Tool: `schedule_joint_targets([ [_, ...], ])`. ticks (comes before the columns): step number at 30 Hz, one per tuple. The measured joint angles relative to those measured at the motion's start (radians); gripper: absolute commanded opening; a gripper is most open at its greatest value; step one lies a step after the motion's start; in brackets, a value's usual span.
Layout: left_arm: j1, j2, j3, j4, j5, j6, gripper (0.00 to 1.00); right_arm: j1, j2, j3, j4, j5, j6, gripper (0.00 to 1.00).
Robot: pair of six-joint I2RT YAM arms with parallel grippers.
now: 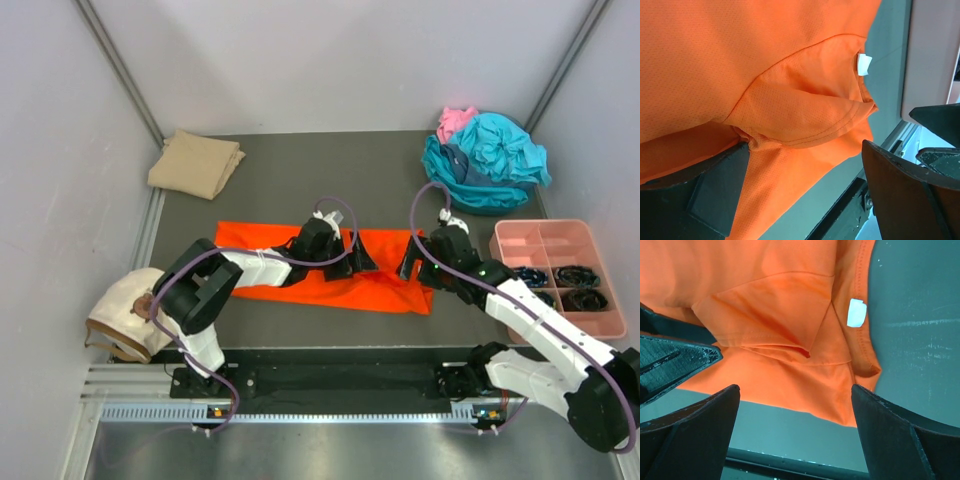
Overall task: Fold and stack the t-shirts
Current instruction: Fold the other side of the tshirt into a rectangle
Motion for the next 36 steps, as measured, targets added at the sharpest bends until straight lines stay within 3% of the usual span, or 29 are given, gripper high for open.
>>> schedule_joint_targets([
  [11, 0.000, 0.026, 0.008, 0.046, 0.021, -0.007, 0.99, 0.000, -0.014, 0.000, -0.017, 0.000, 0.007, 0.93],
  [36, -0.002, 0.027, 0.077, -0.040, -0.011, 0.036, 0.99, 0.000, -0.014, -0.014, -0.015, -0.003, 0.015, 0.93],
])
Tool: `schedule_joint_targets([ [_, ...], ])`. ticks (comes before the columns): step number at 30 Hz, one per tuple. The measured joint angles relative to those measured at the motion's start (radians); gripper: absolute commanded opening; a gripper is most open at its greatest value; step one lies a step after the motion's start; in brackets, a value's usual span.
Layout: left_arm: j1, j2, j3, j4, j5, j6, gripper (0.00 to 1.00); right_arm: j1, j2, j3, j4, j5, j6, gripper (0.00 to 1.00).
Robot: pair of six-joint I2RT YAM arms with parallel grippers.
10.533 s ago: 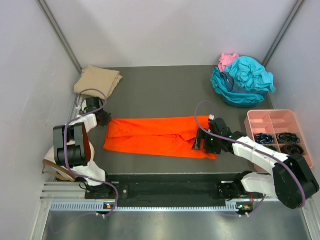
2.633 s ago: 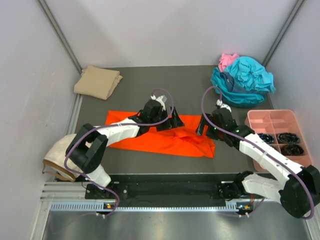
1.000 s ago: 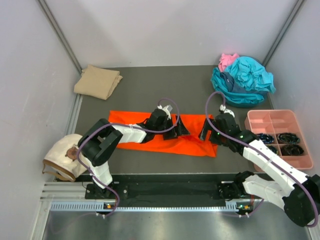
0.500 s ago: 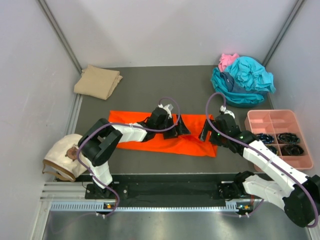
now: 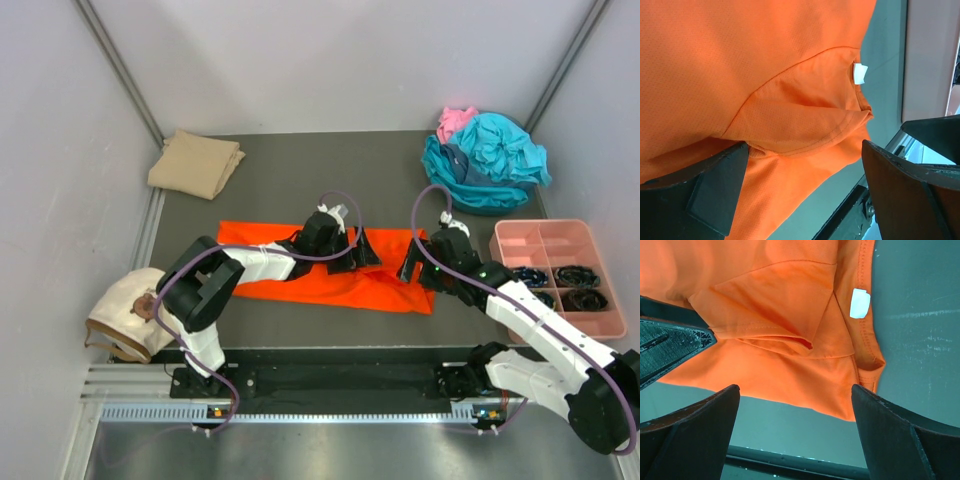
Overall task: Fold and stack the t-shirts
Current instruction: Fold the other side of the tshirt into a rectangle
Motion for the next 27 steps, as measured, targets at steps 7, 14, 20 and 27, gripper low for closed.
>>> schedule_joint_targets([
  [7, 0.000, 0.035, 0.013, 0.005, -0.005, 0.003, 0.99, 0.000, 0.000, 0.000, 0.000, 0.000, 0.000, 0.93],
  [14, 0.000, 0.046, 0.025, 0.010, -0.002, 0.002, 0.99, 0.000, 0.000, 0.000, 0.000, 0.000, 0.000, 0.93],
  [20, 0.000, 0.046, 0.026, 0.010, 0.001, 0.002, 0.99, 0.000, 0.002, 0.000, 0.000, 0.000, 0.000, 0.93],
  [27, 0.000, 0.045, 0.026, 0.010, 0.004, -0.001, 0.96, 0.000, 0.013, 0.000, 0.002, -0.001, 0.000, 0.93],
])
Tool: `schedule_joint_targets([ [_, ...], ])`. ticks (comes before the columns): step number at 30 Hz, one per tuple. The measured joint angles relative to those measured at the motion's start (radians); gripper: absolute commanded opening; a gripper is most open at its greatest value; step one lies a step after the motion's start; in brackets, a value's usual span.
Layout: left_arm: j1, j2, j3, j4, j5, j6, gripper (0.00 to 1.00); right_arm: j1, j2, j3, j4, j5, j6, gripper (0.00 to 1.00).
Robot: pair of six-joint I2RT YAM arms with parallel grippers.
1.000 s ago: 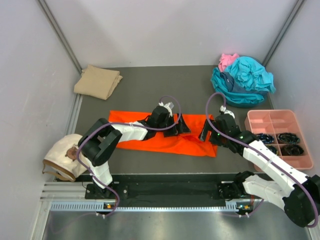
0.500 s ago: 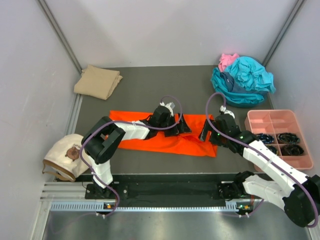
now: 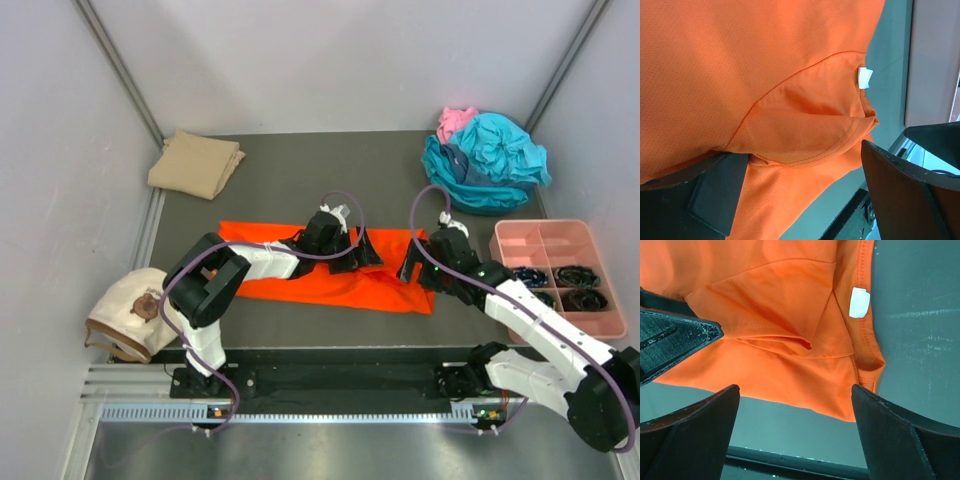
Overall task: Fold and stack the t-shirts
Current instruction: Fold the other side of the tshirt into a rectangle
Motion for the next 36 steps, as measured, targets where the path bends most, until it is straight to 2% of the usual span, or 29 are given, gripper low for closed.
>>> schedule_joint_targets([
  [3, 0.000, 0.000, 0.000, 0.000, 0.000, -0.006, 0.93, 0.000, 0.002, 0.000, 0.000, 0.000, 0.000, 0.93],
  [8, 0.000, 0.000, 0.000, 0.001, 0.000, -0.020, 0.81, 0.000, 0.002, 0.000, 0.000, 0.000, 0.000, 0.93],
  [36, 0.000, -0.064, 0.002, -0.006, 0.005, -0.037, 0.82, 0.000, 0.027, -0.005, 0.023, -0.022, 0.000, 0.93],
])
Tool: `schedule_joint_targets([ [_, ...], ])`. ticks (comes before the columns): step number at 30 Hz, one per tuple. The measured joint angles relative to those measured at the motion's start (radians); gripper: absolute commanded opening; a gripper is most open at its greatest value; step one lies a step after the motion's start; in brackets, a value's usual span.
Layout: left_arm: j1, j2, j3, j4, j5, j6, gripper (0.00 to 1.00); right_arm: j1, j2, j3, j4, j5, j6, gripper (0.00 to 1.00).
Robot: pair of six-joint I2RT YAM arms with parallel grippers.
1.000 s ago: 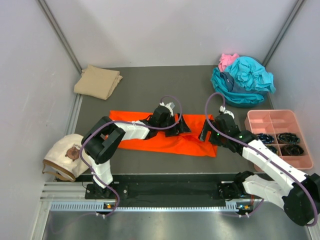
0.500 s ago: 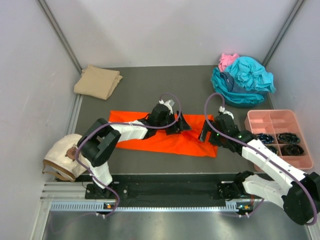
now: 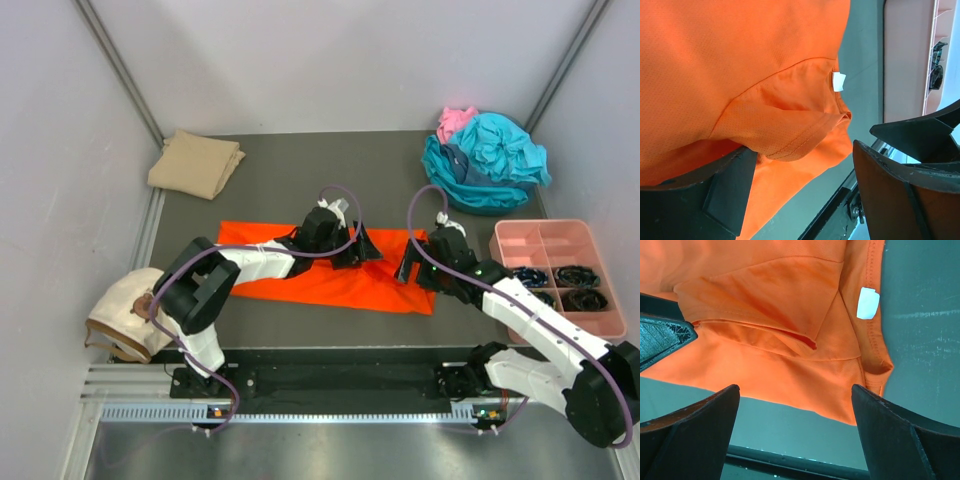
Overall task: Fold and stack the t-shirts
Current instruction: Fold the other side of the tshirt into a rectangle
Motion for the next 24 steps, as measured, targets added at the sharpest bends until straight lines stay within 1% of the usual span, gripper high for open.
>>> schedule_joint_targets([
  [16, 0.012, -0.052, 0.018, -0.034, -0.006, 0.025, 0.82, 0.000, 0.007, 0.000, 0.014, -0.008, 0.000, 0.93],
  [22, 0.012, -0.052, 0.018, -0.039, -0.006, 0.024, 0.81, 0.000, 0.008, -0.008, 0.018, -0.013, 0.000, 0.93],
  [23, 0.012, -0.052, 0.018, -0.039, -0.006, 0.024, 0.69, 0.000, 0.008, -0.009, 0.019, -0.014, 0.000, 0.93],
  [24, 0.012, -0.052, 0.018, -0.039, -0.005, 0.024, 0.61, 0.000, 0.008, -0.011, 0.021, -0.014, 0.000, 0.93],
])
